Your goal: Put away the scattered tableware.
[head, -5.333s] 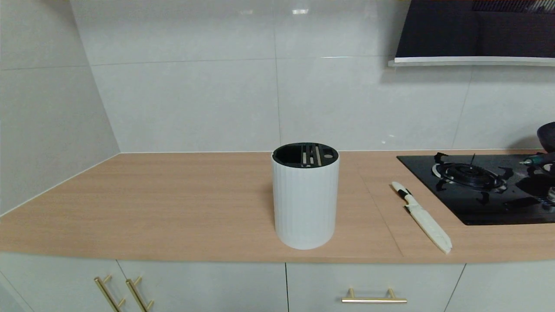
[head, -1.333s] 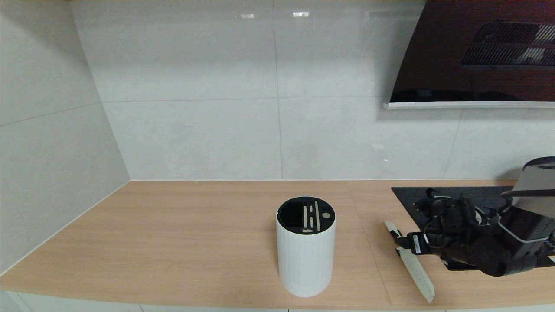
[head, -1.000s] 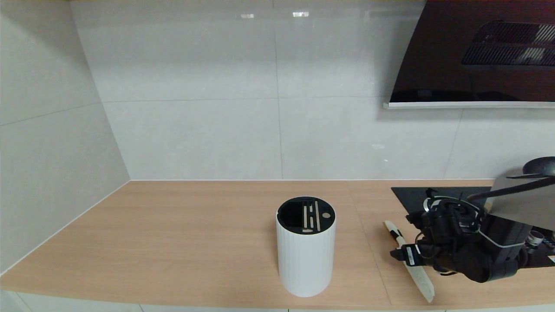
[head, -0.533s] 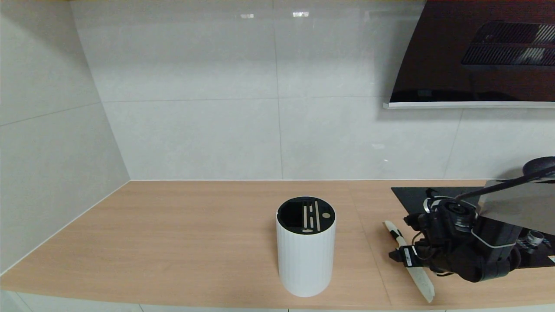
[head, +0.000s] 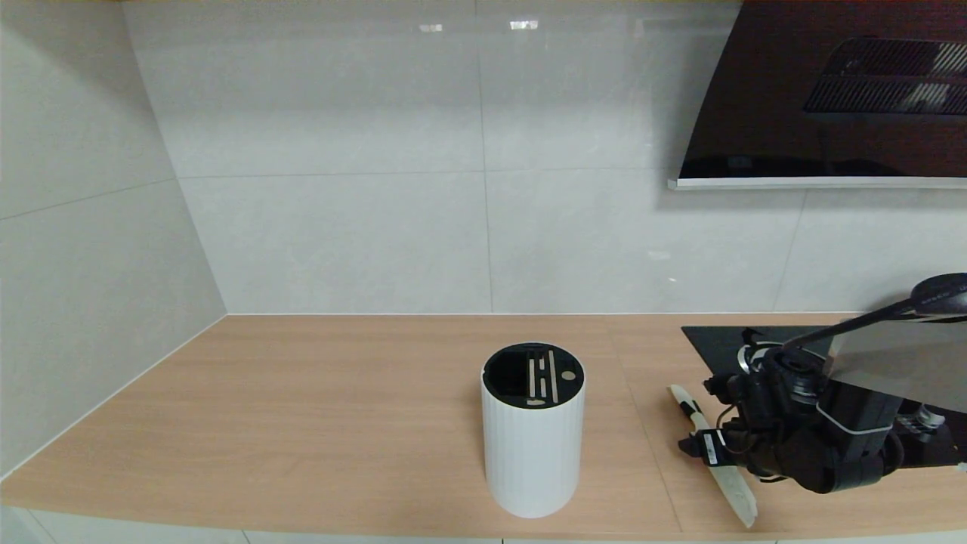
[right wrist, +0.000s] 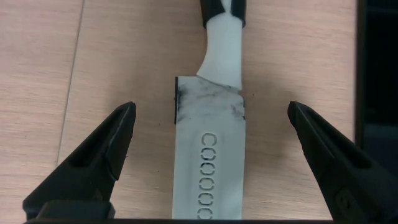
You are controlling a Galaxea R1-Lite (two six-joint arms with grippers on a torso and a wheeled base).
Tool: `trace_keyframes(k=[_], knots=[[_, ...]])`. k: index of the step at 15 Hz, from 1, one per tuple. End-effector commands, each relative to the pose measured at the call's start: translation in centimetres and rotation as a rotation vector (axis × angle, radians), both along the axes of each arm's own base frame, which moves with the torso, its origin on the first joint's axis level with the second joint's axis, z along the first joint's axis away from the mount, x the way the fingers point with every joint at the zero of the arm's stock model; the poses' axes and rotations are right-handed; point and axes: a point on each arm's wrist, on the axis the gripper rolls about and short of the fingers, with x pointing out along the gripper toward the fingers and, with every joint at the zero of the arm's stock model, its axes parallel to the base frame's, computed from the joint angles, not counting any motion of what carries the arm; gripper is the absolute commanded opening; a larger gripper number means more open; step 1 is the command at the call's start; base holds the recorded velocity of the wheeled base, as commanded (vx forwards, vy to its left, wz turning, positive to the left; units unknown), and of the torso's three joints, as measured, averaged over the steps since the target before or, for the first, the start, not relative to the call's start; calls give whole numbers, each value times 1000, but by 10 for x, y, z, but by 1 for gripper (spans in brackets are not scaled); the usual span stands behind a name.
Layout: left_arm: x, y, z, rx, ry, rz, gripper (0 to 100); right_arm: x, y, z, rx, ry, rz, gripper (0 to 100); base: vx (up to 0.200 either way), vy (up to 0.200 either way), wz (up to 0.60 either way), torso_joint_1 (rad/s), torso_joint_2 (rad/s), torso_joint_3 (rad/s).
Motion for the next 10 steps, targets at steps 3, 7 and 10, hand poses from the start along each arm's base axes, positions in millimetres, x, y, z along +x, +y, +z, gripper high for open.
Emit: trace_keyframes(k=[3,7,10], knots=[[0,0,0,0,0,1,100,-1,1,-3,-6,7,2,100,0,0,0,0,0,0],[0,0,0,0,0,1,100,0,1,-7,-9,16,3,0,0,0,0,0,0,0],[0,0,0,0,0,1,100,0,1,-6,-11,14,4,0,0,0,0,0,0,0]])
